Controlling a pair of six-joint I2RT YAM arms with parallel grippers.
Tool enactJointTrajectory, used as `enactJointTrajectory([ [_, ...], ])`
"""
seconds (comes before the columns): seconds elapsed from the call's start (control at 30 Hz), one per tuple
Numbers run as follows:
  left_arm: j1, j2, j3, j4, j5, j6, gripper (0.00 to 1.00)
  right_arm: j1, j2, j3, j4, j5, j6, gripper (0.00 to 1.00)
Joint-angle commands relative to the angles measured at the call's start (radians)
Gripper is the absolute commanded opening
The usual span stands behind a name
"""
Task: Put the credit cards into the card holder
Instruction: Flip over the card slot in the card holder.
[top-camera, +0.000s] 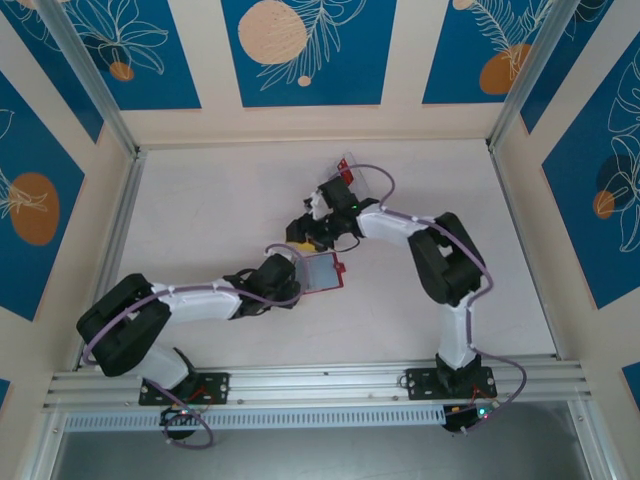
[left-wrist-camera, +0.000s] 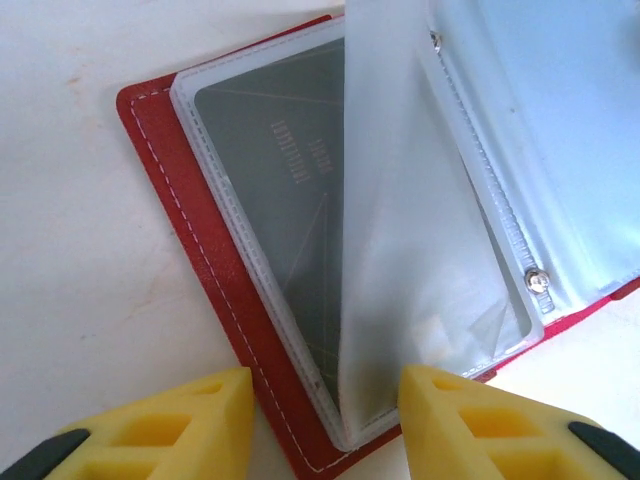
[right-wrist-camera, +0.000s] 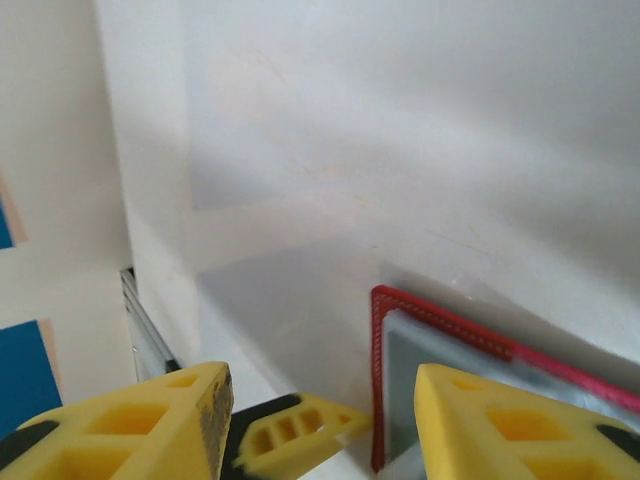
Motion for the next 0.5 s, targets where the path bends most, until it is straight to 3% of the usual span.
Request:
enactJointTrajectory([
  [0.0, -0.01, 0.013, -0.016, -0.054, 0.024, 0.001, 0.41, -0.018, -0.123, -0.081, 0.085, 0.046, 0.021, 0.53],
  [0.17, -0.01, -0.016, 0.004, -0.07, 0.032, 0.0, 0.42, -0.019, -0.172, -0.183, 0.021, 0.079, -0.017, 0.49],
  [0.33, -0.001, -0.074, 0.034, -0.108, 0.025, -0.018, 0.44, 0.008, -0.176, -0.256, -0.039, 0.146, -0.047, 0.3],
  [0.47, 0.057, -0.11, 0.047, -0.132, 0.066, -0.062, 0.41, 0.027, -0.174, -0.298, -0.052, 0.187, -0.048, 0.17],
])
